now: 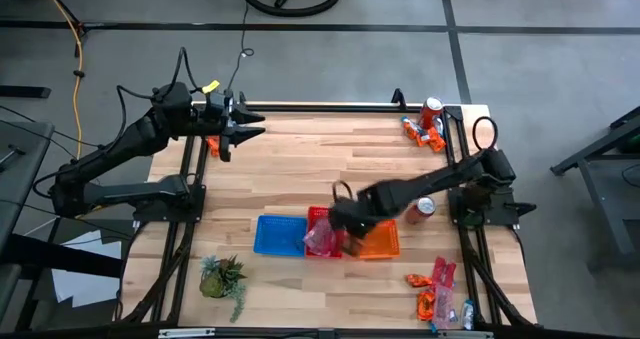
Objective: Sort candy
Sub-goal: Put the red candy pack into the red bin
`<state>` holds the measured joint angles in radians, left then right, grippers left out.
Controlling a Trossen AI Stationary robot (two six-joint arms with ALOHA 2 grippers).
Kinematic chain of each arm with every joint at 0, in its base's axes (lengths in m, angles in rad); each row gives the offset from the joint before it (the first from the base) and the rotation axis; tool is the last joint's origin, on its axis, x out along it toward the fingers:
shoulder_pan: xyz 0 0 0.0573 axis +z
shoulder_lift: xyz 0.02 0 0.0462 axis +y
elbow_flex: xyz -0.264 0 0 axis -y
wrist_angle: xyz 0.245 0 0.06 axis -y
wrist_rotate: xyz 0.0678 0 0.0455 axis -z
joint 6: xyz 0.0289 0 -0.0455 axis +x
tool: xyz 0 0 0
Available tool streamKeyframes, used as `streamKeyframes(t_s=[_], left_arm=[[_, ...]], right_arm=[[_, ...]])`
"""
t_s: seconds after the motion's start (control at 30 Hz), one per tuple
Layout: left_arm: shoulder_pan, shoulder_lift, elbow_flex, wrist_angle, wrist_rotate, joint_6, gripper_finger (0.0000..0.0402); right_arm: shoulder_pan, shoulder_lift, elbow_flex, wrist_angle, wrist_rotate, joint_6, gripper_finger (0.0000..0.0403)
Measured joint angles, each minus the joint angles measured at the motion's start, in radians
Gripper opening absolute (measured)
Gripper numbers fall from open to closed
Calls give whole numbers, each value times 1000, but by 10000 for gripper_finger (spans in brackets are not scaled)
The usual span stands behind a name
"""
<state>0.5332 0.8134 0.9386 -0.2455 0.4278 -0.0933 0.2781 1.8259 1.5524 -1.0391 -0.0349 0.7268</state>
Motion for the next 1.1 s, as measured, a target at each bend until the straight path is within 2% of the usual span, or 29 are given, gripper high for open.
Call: streamKeyframes(t_s=[0.13, 0.23, 0.3, 0.4, 0.5, 0.63, 0.77, 0.97, 1.1], left_arm=[[0, 0, 0, 2, 1, 0, 149], [0, 2, 0, 3, 0, -12, 149], [0, 2, 0, 3, 0, -33, 149], [0, 2, 0, 3, 0, -55, 149], [0, 2, 0, 3, 0, -83, 149], [0, 3, 0, 4, 0, -99, 149], [1, 4, 0, 5, -15, -115, 149], [1, 5, 0, 3, -64, -116, 149], [1, 5, 0, -1, -86, -136, 149]], right_arm=[[116, 0, 0, -260, -27, 103, 38], [227, -3, -3, -359, -72, 210, 83], [310, -11, -25, -342, -120, 323, 116], [425, -16, -79, -267, -250, 536, 161], [529, -16, -140, -143, -352, 780, 192], [635, -15, -218, 24, -397, 1078, 204], [701, -15, -274, 128, -367, 1307, 204], [759, -15, -324, 173, -270, 1497, 205], [779, -15, -359, 183, -254, 1535, 205]])
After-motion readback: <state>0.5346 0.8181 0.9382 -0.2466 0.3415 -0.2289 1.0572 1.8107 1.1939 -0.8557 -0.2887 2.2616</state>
